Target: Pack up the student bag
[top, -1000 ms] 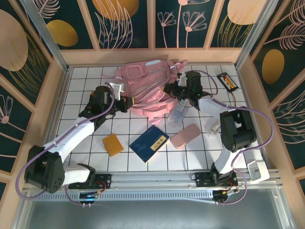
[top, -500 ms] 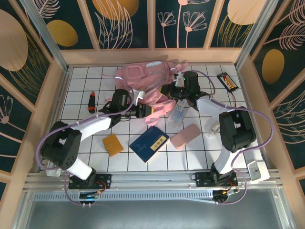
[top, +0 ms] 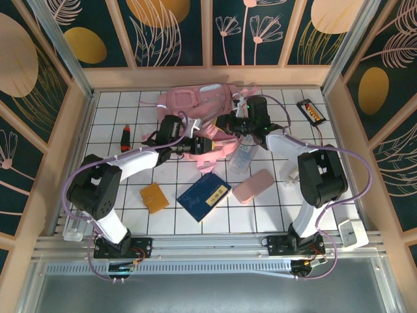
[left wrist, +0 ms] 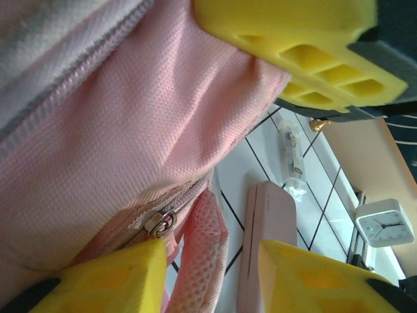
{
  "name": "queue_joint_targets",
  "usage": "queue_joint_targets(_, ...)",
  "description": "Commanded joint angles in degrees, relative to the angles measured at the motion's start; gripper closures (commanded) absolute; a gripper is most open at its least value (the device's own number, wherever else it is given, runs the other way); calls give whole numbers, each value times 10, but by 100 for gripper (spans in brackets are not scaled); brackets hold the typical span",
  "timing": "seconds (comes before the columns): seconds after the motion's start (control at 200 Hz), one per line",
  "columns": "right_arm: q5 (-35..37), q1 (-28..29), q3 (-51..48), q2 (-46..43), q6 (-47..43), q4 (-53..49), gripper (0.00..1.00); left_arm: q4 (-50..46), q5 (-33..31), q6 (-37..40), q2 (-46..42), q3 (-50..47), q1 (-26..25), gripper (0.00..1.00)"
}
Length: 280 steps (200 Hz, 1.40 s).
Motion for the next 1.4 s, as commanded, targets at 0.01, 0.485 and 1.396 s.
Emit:
queue_joint_targets(0.01, -18, 14, 31, -3, 5, 34, 100, -32, -44, 3, 9, 5, -1, 59)
queue_joint_targets(0.485, 14, 26, 49, -13, -13, 9, 100, -78, -142, -95, -24, -35, -9, 58)
queue_joint_targets(1.396, 97, 58, 75, -37, -43, -35, 100, -81, -159, -71, 7, -6, -23, 100)
